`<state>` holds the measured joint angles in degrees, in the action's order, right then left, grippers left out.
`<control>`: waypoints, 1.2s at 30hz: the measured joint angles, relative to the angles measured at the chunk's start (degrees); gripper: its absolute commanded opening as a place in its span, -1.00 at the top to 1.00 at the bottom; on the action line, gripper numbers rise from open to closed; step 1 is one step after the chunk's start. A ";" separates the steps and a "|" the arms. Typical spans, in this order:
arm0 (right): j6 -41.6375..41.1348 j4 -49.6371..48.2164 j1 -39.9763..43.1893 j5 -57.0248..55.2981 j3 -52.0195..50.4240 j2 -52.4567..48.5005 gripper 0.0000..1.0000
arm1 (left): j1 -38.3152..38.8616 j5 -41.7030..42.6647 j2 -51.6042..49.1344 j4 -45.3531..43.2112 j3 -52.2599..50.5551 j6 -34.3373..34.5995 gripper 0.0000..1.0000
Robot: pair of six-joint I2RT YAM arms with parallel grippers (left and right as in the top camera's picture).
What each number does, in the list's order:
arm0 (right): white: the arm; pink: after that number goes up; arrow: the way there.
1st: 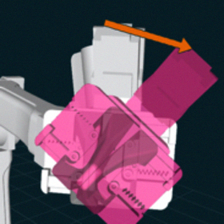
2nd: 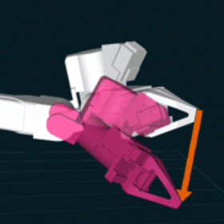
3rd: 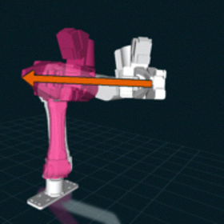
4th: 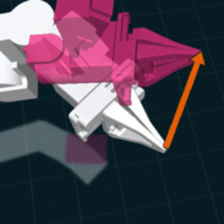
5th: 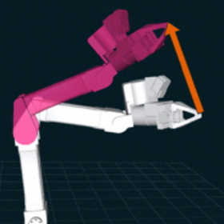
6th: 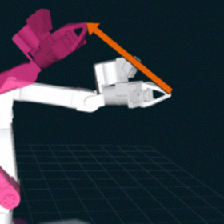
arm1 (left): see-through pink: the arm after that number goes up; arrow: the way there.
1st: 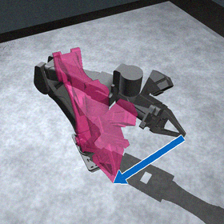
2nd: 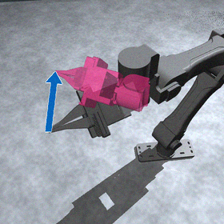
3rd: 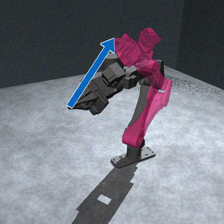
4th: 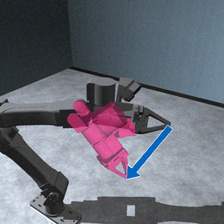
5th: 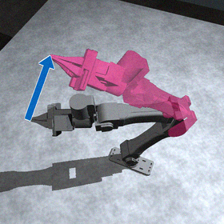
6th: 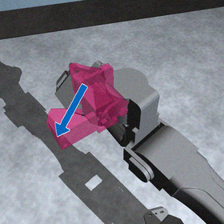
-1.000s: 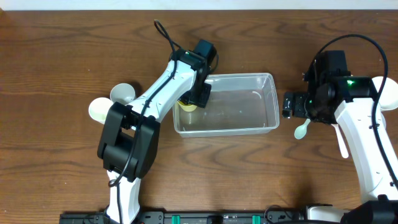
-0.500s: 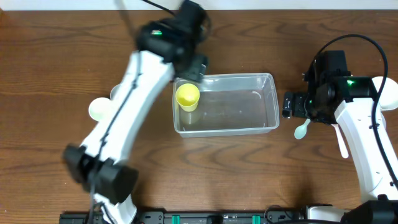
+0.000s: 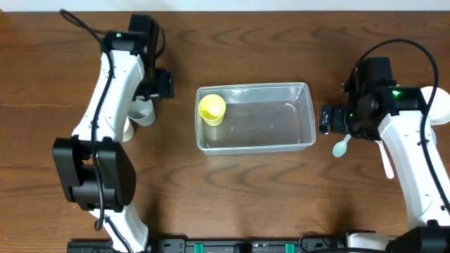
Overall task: Pack container
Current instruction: 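Grasp the grey cup with the left gripper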
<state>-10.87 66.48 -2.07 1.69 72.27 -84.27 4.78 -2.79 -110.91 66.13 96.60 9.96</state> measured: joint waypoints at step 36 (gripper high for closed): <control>0.00 1.07 0.00 0.00 0.00 0.00 -0.99 | 4.57 2.40 0.72 -0.74 -0.13 -0.70 0.88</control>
<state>-10.87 67.55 -2.07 1.69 72.27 -84.27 9.34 -0.38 -110.19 65.39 96.47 9.26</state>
